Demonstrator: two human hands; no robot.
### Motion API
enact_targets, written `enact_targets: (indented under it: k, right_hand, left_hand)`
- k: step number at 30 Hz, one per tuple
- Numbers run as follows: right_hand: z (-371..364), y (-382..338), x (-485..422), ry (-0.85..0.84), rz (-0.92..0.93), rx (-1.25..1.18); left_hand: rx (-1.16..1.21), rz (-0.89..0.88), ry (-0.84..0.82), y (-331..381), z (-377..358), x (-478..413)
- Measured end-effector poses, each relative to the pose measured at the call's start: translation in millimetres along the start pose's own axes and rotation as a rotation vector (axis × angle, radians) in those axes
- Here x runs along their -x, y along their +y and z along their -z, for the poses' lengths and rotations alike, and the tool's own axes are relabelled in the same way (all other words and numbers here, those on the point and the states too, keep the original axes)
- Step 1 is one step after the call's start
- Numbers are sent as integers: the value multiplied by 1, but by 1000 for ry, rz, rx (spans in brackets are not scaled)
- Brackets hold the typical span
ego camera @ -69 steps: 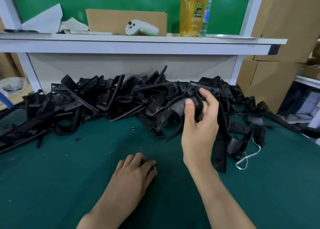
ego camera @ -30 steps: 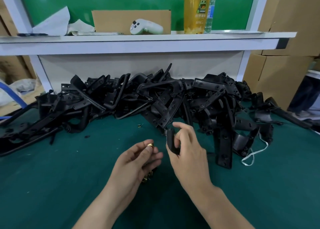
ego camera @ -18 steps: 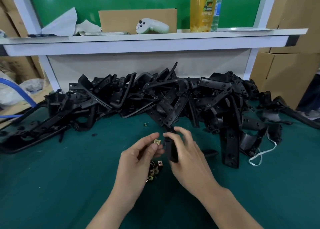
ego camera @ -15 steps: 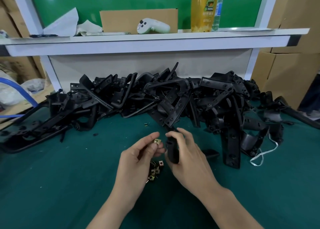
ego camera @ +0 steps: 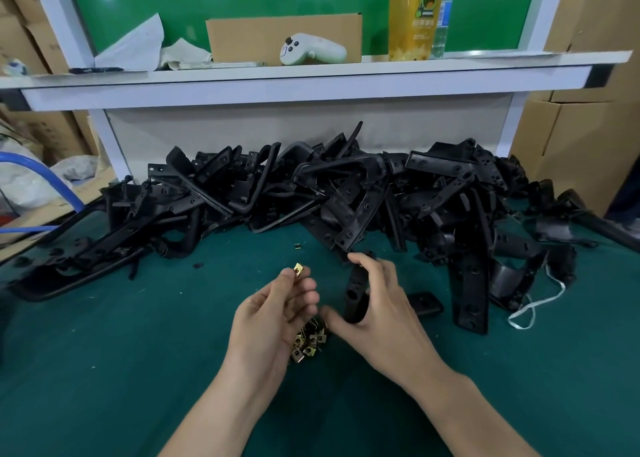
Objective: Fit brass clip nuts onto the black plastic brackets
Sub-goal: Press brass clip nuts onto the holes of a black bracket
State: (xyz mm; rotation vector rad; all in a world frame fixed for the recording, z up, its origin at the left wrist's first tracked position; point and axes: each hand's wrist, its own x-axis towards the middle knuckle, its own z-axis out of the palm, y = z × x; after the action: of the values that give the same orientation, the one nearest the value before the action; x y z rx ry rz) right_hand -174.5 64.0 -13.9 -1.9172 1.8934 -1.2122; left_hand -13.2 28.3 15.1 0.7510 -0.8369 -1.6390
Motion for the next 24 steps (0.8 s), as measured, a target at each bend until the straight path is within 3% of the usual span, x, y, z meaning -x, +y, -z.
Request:
enact_targets:
  k: [8, 15, 24]
  right_hand:
    - [0, 1, 0, 8, 10, 4]
    - [-1, 2, 0, 29, 11, -6]
    - [-1, 3, 0, 38, 15, -23]
  left_hand:
    - [72, 51, -3, 0, 1, -1]
    - [353, 247, -16, 4, 3, -1]
    - [387, 286, -33, 3, 3, -2]
